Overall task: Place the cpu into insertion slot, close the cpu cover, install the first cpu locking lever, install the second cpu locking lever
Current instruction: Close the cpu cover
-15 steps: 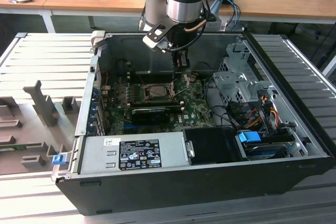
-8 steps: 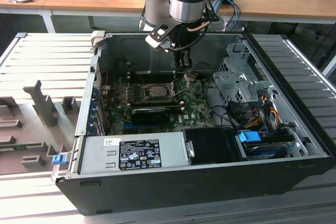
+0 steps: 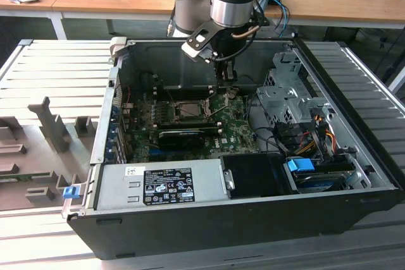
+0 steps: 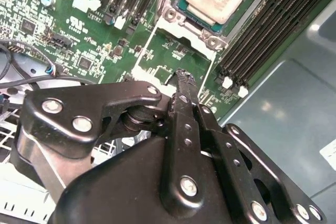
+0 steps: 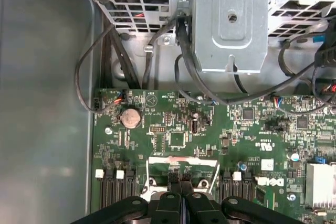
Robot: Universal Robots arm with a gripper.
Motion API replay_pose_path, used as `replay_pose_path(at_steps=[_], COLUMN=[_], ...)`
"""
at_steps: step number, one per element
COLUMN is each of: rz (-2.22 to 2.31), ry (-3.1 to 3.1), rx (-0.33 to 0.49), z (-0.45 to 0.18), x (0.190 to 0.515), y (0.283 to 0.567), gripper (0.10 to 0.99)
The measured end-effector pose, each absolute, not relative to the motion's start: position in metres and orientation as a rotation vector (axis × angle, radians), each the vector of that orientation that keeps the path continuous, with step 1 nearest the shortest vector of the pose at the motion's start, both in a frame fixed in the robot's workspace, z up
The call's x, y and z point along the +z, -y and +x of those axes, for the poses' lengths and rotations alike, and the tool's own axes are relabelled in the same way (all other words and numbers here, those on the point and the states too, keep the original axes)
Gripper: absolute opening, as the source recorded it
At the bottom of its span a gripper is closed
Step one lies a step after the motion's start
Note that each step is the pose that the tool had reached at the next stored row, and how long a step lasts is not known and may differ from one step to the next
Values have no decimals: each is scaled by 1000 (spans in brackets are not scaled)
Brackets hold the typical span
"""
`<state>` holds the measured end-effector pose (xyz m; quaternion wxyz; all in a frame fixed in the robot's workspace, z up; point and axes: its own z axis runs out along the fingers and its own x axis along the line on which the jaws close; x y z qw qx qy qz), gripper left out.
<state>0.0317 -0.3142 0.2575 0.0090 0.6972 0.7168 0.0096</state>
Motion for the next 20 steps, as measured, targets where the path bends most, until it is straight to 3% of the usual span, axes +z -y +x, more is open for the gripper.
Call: replay_pose_path(at_steps=[20], rz=[2176], ry=[-2244], rx=[25], z=[59], x=[245], y=[314], gripper=[106])
